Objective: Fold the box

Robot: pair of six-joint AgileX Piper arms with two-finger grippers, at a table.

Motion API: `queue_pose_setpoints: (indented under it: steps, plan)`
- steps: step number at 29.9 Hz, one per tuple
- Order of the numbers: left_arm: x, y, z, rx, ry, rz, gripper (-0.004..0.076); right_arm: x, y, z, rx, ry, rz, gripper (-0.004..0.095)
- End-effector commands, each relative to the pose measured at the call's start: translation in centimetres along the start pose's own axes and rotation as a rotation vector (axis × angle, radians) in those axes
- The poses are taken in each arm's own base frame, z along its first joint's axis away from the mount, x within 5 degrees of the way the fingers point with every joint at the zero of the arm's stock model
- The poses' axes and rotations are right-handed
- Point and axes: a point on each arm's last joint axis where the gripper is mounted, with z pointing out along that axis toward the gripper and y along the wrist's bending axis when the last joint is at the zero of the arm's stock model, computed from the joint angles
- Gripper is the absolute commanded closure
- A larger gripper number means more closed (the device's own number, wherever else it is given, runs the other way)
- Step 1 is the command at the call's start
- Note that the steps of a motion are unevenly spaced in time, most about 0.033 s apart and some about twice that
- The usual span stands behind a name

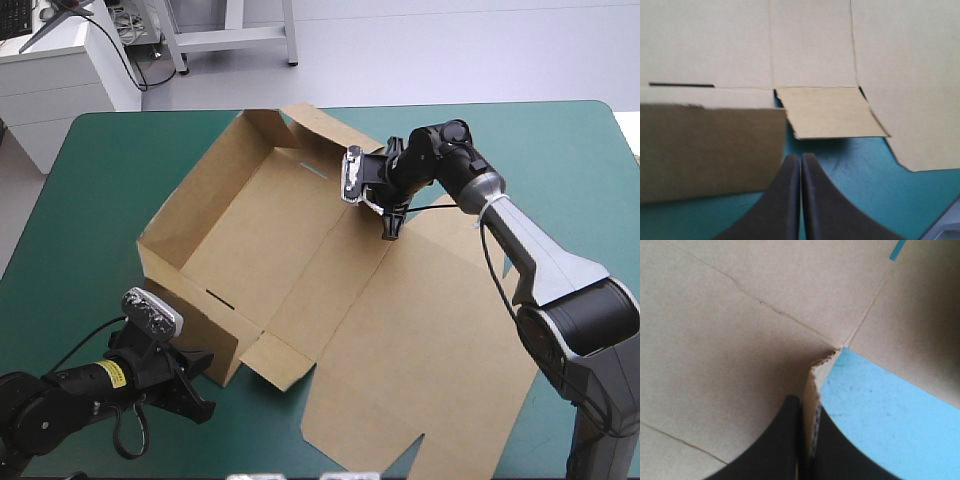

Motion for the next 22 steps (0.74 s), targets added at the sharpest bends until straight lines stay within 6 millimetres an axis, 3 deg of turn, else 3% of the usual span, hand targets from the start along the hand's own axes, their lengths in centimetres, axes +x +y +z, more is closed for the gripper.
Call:
queue_pose_setpoints:
  steps: [1, 22]
  plan:
    - [-1.34, -0.17, -0.80, 0.001, -0.095, -0.006, 0.0732, -1.57, -0.72, -2.78, 0.111, -0.039, -0.150, 0.0927]
    - [-1.38, -0.16, -0.80, 0.000, -0.099, -0.006, 0.0732, -1.58, 0.08, -2.28, 0.027, -0.033, -0.310, 0.0927]
